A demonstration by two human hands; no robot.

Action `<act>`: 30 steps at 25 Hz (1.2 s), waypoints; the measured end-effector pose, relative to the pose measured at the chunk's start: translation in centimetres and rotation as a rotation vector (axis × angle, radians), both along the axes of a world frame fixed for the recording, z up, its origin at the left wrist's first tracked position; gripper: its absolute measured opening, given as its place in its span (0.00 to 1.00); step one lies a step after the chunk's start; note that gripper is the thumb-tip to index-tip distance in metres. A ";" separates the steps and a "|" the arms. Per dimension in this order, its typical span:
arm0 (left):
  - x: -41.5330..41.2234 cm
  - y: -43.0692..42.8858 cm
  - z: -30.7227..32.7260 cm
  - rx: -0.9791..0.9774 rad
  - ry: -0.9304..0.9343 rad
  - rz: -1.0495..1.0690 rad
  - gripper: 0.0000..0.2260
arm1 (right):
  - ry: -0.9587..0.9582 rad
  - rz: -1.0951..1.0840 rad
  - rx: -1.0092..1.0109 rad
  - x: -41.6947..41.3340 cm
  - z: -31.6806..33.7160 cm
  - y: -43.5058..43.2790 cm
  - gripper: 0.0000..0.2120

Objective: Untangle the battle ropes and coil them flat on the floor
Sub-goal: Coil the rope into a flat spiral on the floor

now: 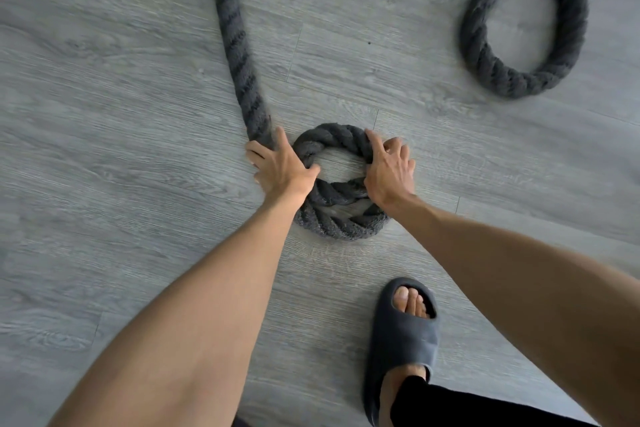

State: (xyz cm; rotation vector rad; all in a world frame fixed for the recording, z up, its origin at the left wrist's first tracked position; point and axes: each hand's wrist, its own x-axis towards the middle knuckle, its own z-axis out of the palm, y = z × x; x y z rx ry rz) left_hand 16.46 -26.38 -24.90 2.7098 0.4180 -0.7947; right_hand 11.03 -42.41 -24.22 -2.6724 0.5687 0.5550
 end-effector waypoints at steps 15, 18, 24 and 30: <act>-7.8 -9.4 0.7 -0.162 0.010 0.289 0.39 | 0.279 -0.840 -0.049 -1.0 0.0 -3.6 0.56; -8.2 -10.1 1.0 -0.084 0.056 0.260 0.40 | 0.265 -0.695 -0.055 -1.1 0.1 -4.5 0.54; -1.9 -7.5 1.3 -0.091 -0.190 0.122 0.51 | 0.194 -0.412 -0.082 -0.9 -0.2 -4.9 0.52; 1.6 -7.8 0.8 -0.016 -0.081 0.008 0.66 | 0.068 -0.074 -0.084 1.7 0.0 -5.5 0.48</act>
